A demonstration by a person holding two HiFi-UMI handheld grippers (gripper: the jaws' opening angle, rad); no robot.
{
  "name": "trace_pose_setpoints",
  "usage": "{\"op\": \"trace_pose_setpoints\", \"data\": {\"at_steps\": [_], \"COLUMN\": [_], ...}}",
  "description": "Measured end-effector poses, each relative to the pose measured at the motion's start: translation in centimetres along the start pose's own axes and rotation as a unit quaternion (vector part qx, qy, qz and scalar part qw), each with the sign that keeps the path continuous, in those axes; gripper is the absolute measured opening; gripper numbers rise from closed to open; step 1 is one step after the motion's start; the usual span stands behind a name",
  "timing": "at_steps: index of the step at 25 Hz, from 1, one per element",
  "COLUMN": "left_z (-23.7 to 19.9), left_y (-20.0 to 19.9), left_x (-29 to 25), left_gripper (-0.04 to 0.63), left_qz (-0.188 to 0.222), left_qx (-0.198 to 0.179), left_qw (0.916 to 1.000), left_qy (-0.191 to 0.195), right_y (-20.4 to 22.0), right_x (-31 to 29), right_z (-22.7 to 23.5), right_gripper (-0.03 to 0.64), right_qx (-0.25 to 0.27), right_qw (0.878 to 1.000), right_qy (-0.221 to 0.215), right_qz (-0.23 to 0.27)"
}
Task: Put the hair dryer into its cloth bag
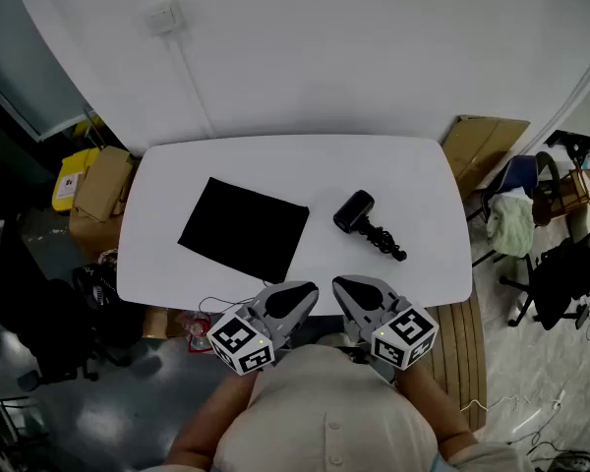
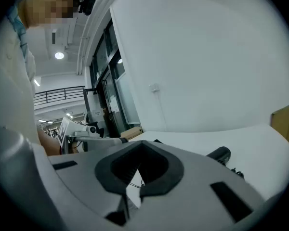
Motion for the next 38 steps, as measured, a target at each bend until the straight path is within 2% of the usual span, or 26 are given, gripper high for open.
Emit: {"op": "trace_pose_setpoints", "data": {"at_steps": [11,17,22,31,38], "left_z": [0.4,0.5,0.9,1.5,0.0], "left_y": [0.4,0.5,0.6,1.9,2.0], "left_x": [-0.4,-0.4,-0.3,0.7,1.1], "left_gripper": [0.034,0.034,0.034,0.034,0.034], "left_qz": [-0.008,-0.009,-0.012,-0.027,-0.052], "left_qx": [0.001,-0.003,-0.008,-0.01,-0.012], "left_qw": [0.9999,0.9999,0.9998,0.9995,0.9985], "left_qy": [0.008,0.011,0.011,-0.016,-0.014], "right_y": [0.3,0.2,0.5,1.0,0.9], "right_x": [1.1,1.4,2.1,2.8,1.3], "right_z": [0.3,0.0,0.0,0.5,0.8], "right_gripper": [0.015,0.018,0.02,0.02,0.02], "right_qx": [-0.003,-0.007,0.007,0.0,-0.014], "right_qw": [1.0,1.0,1.0,1.0,1.0], "right_qy": [0.014,-0.012,-0.007,-0.005,0.004], "right_qz": [-0.001,0.018,0.009,0.007,0.005]}}
Point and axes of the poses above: the fingertips, and each gripper's own axes: x backward along the fingers, z to its right, y out of its underside, the point moved 9 cm from there along x, backward along the fingers, and after that the axes turned 2 degrees about x, right-handed, at the moved point
